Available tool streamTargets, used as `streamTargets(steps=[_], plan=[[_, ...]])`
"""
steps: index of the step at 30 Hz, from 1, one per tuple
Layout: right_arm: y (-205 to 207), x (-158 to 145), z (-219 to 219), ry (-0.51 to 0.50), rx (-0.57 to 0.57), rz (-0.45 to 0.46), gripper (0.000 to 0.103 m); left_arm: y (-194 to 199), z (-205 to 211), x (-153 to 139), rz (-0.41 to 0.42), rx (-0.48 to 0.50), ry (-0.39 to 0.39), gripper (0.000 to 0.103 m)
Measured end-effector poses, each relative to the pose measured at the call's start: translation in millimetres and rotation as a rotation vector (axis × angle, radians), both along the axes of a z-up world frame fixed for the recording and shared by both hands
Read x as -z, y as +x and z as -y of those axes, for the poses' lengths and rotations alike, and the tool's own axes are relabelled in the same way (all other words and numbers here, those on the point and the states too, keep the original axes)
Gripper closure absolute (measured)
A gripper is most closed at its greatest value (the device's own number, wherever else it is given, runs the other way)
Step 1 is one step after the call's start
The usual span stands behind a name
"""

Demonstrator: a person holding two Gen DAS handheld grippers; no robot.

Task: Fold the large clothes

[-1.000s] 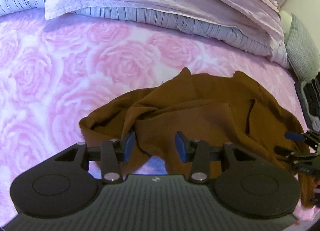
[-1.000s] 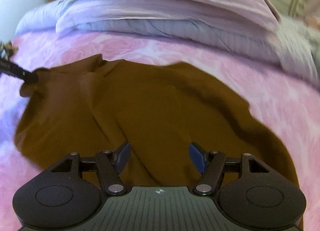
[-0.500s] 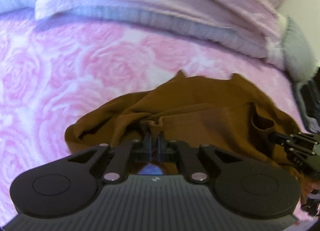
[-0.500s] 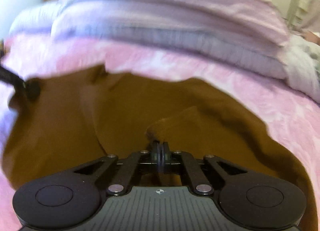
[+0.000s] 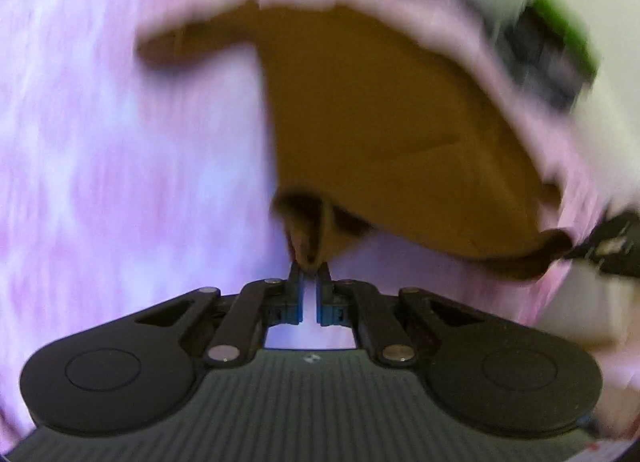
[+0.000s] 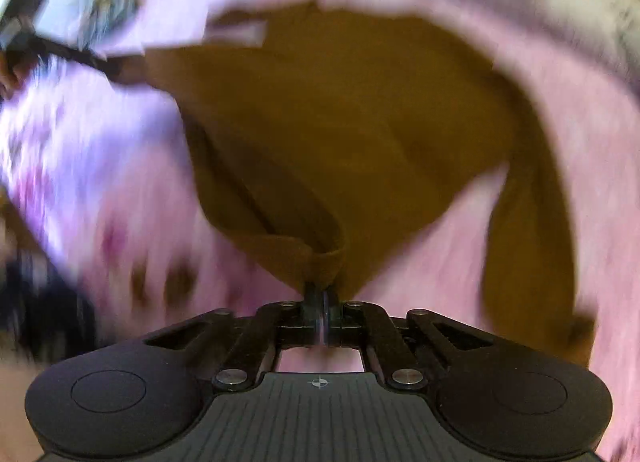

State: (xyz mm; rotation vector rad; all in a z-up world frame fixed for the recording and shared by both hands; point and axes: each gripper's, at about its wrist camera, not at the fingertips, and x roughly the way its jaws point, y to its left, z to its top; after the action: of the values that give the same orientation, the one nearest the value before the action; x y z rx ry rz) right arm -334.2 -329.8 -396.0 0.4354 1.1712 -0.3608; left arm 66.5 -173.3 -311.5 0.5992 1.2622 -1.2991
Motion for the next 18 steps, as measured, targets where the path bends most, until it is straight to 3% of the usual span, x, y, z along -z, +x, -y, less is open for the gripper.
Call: streamTargets(steps=[2, 4, 6, 7, 8, 12, 14, 16, 17, 18], plan=[[-8, 26, -23, 0.073, 0.0, -0.118, 0.102, -13, -20, 17, -0.021, 0.03, 0.105, 0.099], [-20, 44, -32, 0.131, 0.106, -0.16, 0.096, -17, -31, 25, -0.037, 0.004, 0.148, 0.096], [-31, 51, -29, 0.182, 0.267, -0.107, 0.076, -14, -32, 25, -0.053, -0.054, 0.119, 0.092], [-40, 55, -24, 0.217, 0.372, -0.053, 0.051, -11, -30, 24, -0.067, -0.091, 0.095, 0.089], [-49, 59, -18, 0.248, 0.487, 0.009, 0.041, -7, -28, 25, -0.08, -0.121, 0.074, 0.082], [-80, 81, 9, 0.307, 0.929, 0.232, 0.041, 9, -10, 38, -0.098, -0.274, -0.006, 0.075], [-82, 96, 13, 0.338, 1.056, 0.287, 0.042, 16, -3, 51, -0.096, -0.317, -0.014, 0.075], [-71, 106, 10, 0.317, 1.048, 0.271, 0.043, 16, 4, 67, -0.097, -0.33, 0.017, 0.076], [-62, 105, 7, 0.275, 1.011, 0.25, 0.049, 12, 6, 74, -0.09, -0.311, 0.026, 0.077], [-53, 103, 5, 0.235, 0.963, 0.223, 0.064, 6, 6, 75, -0.051, -0.281, 0.017, 0.088]])
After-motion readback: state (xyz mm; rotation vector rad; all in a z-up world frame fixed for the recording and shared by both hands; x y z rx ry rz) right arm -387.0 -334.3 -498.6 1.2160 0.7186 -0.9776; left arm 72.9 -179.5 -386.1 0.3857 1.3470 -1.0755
